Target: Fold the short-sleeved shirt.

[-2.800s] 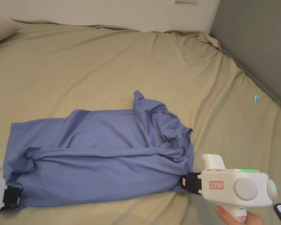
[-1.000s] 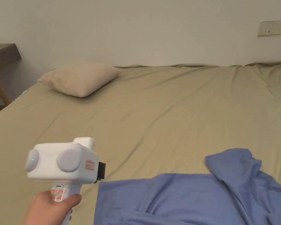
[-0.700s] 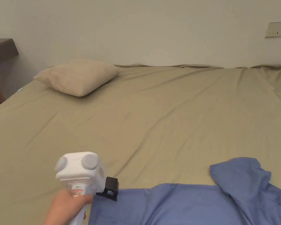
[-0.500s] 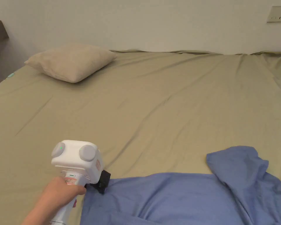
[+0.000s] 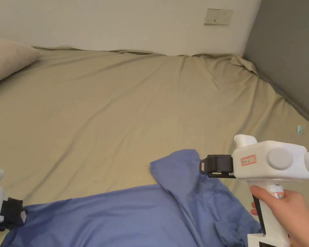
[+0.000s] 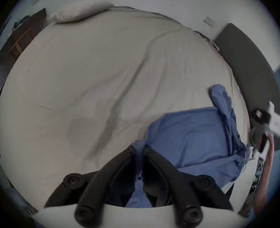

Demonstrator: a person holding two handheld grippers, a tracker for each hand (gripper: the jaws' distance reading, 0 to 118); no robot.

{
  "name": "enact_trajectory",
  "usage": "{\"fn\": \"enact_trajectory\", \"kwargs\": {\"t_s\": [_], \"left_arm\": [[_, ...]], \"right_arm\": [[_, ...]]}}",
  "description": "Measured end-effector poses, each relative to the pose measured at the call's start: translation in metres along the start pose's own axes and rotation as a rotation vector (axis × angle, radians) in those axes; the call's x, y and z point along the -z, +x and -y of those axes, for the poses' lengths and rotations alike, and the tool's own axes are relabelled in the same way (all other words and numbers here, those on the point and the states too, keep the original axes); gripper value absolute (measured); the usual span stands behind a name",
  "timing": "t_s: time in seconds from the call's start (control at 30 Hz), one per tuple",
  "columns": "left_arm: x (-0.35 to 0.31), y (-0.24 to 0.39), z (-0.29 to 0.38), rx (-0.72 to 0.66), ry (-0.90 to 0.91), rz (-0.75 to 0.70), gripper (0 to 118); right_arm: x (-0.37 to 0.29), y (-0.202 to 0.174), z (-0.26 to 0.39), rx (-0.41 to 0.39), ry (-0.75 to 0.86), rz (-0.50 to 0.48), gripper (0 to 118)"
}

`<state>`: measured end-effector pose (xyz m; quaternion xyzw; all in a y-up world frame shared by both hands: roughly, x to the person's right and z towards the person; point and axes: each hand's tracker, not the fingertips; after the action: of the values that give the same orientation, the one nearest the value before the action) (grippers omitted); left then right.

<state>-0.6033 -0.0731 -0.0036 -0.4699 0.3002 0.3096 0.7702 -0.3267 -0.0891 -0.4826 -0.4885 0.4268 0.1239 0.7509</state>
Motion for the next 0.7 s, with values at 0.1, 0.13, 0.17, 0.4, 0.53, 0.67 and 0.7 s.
{"fn": "enact_trajectory", "kwargs": {"t_s": [0.1,0.13,0.17,0.4,0.53,0.67,0.7], "left_arm": [[-0.002,0.004,0.001,0.012,-0.003,-0.005,5],[-0.001,0.004,0.001,0.009,-0.003,-0.001,5],[0.0,0.005,0.0,0.005,-0.01,0.007,5],[0.004,0.01,-0.007,0.036,-0.023,-0.014,5],[-0.003,0.014,-0.008,0.029,-0.019,0.005,5],[-0.02,0.021,-0.001,0.044,-0.001,0.026,5],[-0.025,0.023,0.002,0.045,0.008,0.027,5]], "right_arm": [[0.063,0.015,-0.022,0.037,-0.144,0.087,117],[0.078,0.018,-0.025,0.034,-0.186,0.094,108],[0.088,0.017,-0.022,0.048,-0.244,0.114,91],[0.051,0.004,-0.012,-0.163,-0.176,0.188,4],[0.017,0.008,-0.011,-0.098,-0.09,0.143,4],[-0.022,0.01,-0.002,-0.088,-0.012,0.107,4],[-0.037,0.006,0.002,-0.076,0.01,0.07,4]]}}
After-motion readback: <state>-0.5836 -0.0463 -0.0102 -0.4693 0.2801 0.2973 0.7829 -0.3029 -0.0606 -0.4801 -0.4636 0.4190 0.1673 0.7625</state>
